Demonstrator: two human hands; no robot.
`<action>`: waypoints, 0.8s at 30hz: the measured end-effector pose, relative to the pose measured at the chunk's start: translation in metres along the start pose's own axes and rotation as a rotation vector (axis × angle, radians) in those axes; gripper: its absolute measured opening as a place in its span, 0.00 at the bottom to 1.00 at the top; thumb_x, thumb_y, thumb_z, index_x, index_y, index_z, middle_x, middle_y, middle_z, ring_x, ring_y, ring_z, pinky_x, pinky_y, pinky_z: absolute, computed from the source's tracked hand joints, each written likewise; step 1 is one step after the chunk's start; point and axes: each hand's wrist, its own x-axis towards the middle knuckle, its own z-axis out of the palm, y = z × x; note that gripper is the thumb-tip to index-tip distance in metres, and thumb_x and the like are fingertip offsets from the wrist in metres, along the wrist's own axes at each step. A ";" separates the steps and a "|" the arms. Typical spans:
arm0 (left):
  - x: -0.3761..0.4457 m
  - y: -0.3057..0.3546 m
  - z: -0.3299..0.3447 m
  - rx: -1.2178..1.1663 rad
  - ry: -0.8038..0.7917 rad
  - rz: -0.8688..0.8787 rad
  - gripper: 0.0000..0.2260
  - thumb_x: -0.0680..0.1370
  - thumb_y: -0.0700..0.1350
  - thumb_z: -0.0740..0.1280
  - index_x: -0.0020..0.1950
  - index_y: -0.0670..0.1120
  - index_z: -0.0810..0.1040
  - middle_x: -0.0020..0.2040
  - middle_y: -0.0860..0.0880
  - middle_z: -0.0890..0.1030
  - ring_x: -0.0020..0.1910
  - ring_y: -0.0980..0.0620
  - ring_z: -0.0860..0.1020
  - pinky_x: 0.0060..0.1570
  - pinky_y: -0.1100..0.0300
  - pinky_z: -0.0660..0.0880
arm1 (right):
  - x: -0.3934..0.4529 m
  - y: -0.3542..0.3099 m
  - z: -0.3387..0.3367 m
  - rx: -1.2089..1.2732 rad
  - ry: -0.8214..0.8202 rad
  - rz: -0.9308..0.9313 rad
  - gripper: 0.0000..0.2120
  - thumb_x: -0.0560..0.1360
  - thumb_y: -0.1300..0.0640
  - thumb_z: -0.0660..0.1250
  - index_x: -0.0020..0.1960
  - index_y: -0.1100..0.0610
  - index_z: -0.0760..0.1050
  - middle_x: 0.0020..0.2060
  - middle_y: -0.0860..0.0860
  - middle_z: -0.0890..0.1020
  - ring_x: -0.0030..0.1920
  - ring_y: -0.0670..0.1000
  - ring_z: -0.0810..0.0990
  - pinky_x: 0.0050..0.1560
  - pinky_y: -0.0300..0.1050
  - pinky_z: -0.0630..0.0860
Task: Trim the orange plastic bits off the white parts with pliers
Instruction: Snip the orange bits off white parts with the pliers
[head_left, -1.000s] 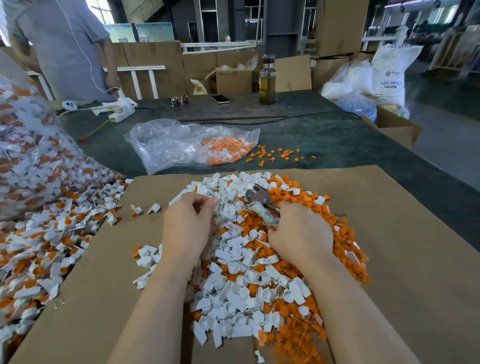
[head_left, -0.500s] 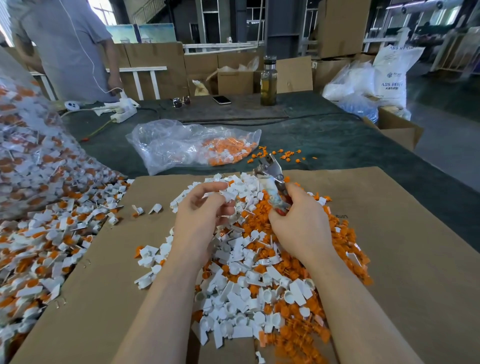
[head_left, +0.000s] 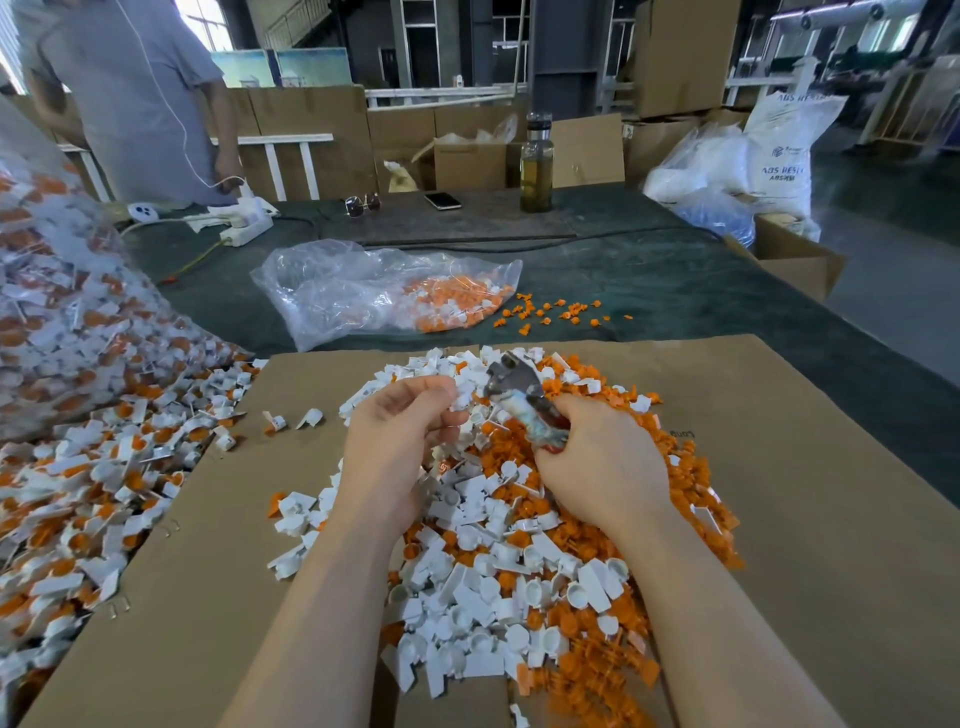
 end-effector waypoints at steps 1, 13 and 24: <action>0.000 0.000 0.000 0.001 0.005 0.010 0.02 0.75 0.37 0.73 0.46 0.42 0.83 0.36 0.49 0.84 0.35 0.54 0.82 0.36 0.65 0.79 | -0.001 -0.002 0.001 -0.013 -0.003 -0.014 0.06 0.73 0.48 0.66 0.43 0.46 0.69 0.34 0.43 0.74 0.34 0.45 0.74 0.28 0.40 0.69; 0.003 -0.003 -0.001 0.013 0.131 0.047 0.06 0.76 0.35 0.72 0.47 0.46 0.82 0.36 0.52 0.86 0.37 0.56 0.84 0.39 0.67 0.80 | 0.000 -0.010 0.011 -0.055 -0.063 -0.081 0.07 0.73 0.47 0.67 0.44 0.46 0.69 0.38 0.43 0.75 0.36 0.46 0.74 0.28 0.40 0.69; -0.003 -0.004 0.007 0.127 0.120 0.053 0.03 0.73 0.40 0.76 0.44 0.45 0.84 0.34 0.52 0.85 0.35 0.57 0.83 0.33 0.69 0.77 | 0.003 -0.010 0.003 0.355 0.081 -0.023 0.07 0.75 0.50 0.68 0.49 0.49 0.70 0.37 0.39 0.74 0.37 0.43 0.75 0.33 0.38 0.69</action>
